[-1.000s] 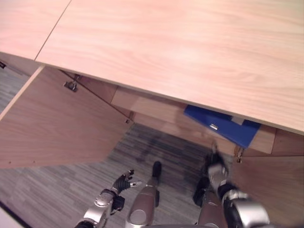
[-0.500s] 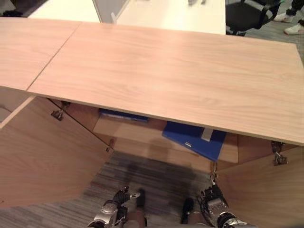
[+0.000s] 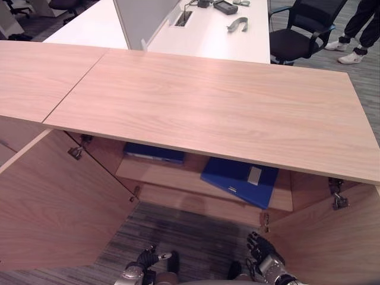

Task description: Put the empty folder in the office cabinet

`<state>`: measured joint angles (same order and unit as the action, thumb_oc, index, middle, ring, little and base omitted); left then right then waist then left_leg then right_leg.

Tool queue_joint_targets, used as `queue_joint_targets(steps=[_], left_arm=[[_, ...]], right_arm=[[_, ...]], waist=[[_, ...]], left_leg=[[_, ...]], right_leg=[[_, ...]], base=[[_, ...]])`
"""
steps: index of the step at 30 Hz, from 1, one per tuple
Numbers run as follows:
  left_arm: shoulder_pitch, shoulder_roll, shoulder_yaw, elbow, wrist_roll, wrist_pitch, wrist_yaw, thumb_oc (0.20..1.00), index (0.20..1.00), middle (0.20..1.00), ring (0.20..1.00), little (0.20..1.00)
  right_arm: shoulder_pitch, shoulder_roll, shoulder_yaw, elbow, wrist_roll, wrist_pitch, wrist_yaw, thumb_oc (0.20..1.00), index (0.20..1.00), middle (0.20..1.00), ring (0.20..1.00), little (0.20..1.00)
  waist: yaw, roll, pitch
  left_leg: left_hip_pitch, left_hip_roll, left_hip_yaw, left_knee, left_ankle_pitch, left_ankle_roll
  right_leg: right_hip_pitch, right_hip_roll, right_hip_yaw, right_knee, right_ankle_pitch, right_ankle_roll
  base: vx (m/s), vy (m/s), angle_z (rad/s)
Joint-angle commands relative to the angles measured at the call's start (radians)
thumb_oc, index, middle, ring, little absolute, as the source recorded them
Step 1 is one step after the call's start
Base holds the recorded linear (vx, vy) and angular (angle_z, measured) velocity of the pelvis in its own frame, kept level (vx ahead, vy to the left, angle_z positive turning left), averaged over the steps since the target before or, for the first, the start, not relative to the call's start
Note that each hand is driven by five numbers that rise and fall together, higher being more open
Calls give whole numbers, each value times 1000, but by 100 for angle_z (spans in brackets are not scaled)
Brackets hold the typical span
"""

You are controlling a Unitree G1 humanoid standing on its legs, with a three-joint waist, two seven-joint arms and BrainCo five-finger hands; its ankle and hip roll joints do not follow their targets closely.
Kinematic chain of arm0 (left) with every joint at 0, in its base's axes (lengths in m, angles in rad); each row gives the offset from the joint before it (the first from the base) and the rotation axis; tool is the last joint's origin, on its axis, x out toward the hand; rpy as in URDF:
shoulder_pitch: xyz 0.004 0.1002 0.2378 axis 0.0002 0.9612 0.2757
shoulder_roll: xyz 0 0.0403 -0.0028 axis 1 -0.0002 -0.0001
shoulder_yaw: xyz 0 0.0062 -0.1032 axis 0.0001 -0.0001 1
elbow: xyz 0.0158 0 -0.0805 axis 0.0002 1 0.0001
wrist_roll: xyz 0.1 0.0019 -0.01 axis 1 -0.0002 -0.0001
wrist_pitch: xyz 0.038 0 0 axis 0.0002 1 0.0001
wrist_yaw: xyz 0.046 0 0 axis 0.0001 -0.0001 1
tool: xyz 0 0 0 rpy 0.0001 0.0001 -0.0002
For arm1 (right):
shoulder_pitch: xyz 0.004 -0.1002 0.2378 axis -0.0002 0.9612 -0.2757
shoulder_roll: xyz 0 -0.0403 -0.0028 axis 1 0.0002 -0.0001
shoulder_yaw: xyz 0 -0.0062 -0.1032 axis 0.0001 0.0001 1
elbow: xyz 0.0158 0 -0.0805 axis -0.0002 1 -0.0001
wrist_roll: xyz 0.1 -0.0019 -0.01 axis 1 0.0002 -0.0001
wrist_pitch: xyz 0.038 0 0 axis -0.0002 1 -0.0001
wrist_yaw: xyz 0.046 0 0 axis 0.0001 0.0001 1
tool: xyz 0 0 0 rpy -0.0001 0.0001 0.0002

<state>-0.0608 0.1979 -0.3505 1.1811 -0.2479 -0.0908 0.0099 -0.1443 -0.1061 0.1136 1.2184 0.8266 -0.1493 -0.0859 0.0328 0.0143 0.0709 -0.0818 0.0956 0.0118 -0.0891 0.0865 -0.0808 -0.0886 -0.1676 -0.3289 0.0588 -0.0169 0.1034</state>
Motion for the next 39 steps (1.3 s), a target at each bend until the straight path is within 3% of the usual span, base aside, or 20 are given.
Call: queue_joint_targets(steps=[1, 5, 6, 9, 15, 25, 39], left_arm=[[-79, -3, 37, 63, 42, -27, -1, 1000, 1000, 1000, 1000, 1000], [-88, -1, 37, 58, 54, -28, 0, 1000, 1000, 1000, 1000, 1000], [-86, 0, 34, 46, 64, -30, 1, 1000, 1000, 1000, 1000, 1000], [-93, 8, 31, 14, 82, -37, -1, 1000, 1000, 1000, 1000, 1000], [-149, 18, 12, -10, 72, -47, -6, 1000, 1000, 1000, 1000, 1000], [-231, 30, -41, -54, 29, -54, -4, 1000, 1000, 1000, 1000, 1000], [-231, 55, -99, -98, 26, -67, 4, 1000, 1000, 1000, 1000, 1000]], right_arm=[[-54, -3, 23, -32, -126, 6, 12, 200, 200, 200, 200, 200], [-60, -12, 99, -74, -274, 17, 8, 200, 200, 200, 200, 200], [-67, -29, 165, -133, -397, 19, 1, 200, 200, 200, 200, 200], [-93, -83, 253, -275, -565, 9, -21, 200, 200, 200, 200, 200], [-190, -127, 326, -354, -680, 2, -45, 200, 200, 200, 200, 200], [-397, -151, 356, -419, -681, -15, -93, 200, 200, 200, 200, 200], [-595, -175, 282, -302, -603, -29, -162, 200, 200, 200, 200, 200]], waist=[[7, 2, 65], [12, 0, 80], [18, -1, 94], [29, 0, 133], [45, 7, 194], [83, 27, 274], [130, 62, 347]], left_leg=[[64, 74, -39, 2, -95, -74], [57, 73, -42, 2, -91, -72], [50, 72, -47, 2, -88, -72], [32, 76, -58, 2, -78, -72], [2, 80, -72, 6, -64, -70], [-64, 83, -107, 24, -38, -72], [-124, 78, -147, 35, -15, -73]], right_leg=[[0, -116, 10, 51, 29, 117], [-7, -117, 12, 53, 29, 116], [-14, -119, 12, 60, 29, 116], [-34, -128, 12, 82, 27, 118], [-67, -138, 11, 116, 22, 118], [-117, -153, 6, 169, 11, 115], [-151, -166, -16, 197, 5, 113]], base=[[0, 0, 0], [-9, 0, 0], [-46, -9, -1], [-76, -15, 3], [-70, -16, 9], [-53, -19, 9], [-40, -16, 9]])
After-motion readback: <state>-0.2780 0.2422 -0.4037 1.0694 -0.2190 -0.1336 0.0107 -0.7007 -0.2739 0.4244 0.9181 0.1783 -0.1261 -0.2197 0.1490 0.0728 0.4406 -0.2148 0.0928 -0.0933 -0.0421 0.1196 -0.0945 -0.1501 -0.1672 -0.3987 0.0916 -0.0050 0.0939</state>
